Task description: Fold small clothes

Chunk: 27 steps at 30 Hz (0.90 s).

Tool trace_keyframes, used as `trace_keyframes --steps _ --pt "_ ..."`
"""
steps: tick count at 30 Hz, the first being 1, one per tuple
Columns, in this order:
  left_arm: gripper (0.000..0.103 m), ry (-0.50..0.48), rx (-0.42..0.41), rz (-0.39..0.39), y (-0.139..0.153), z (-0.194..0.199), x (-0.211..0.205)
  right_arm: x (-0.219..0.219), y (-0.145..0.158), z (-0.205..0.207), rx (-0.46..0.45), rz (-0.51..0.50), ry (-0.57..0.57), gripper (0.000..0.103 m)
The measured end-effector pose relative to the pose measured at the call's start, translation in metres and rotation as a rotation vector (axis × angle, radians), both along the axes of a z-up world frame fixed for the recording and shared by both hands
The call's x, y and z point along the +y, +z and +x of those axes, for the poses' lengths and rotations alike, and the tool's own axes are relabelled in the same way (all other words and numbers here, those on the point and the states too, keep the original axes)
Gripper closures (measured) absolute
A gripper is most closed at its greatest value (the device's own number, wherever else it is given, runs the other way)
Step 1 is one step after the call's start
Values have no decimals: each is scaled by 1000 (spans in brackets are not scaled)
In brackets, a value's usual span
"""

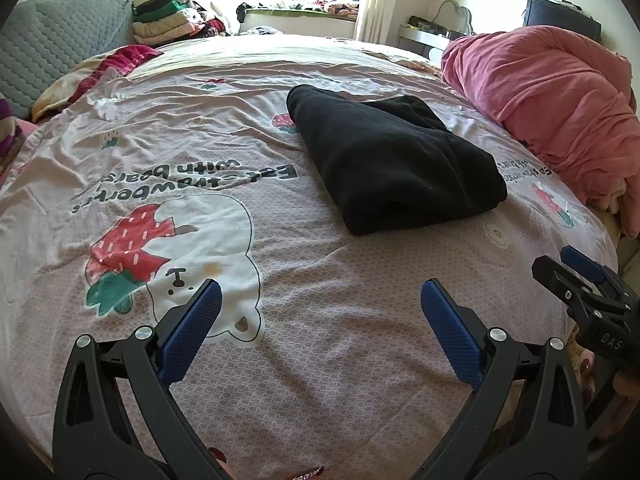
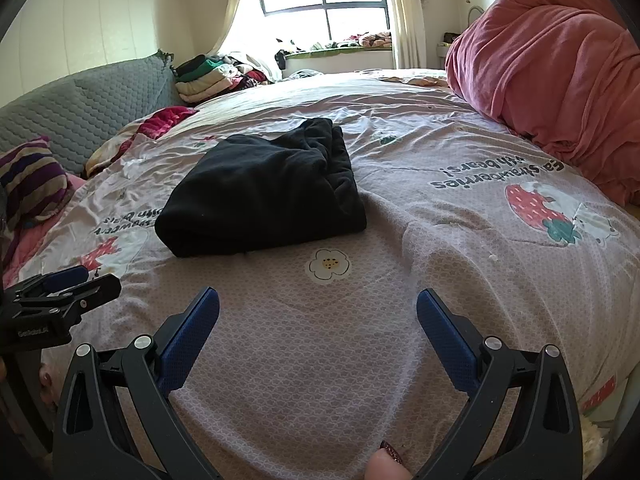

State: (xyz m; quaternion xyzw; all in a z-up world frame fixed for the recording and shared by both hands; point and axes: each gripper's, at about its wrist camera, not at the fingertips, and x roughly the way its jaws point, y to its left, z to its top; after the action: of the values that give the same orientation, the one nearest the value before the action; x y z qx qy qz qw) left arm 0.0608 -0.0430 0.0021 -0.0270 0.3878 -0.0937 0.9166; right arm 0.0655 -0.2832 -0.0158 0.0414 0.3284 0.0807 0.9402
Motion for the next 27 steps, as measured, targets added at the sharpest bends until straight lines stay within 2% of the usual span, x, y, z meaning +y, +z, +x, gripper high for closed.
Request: trace_keyframes --steps 27 --pt "10 -2 14 5 -2 0 -1 -1 0 0 4 0 -3 5"
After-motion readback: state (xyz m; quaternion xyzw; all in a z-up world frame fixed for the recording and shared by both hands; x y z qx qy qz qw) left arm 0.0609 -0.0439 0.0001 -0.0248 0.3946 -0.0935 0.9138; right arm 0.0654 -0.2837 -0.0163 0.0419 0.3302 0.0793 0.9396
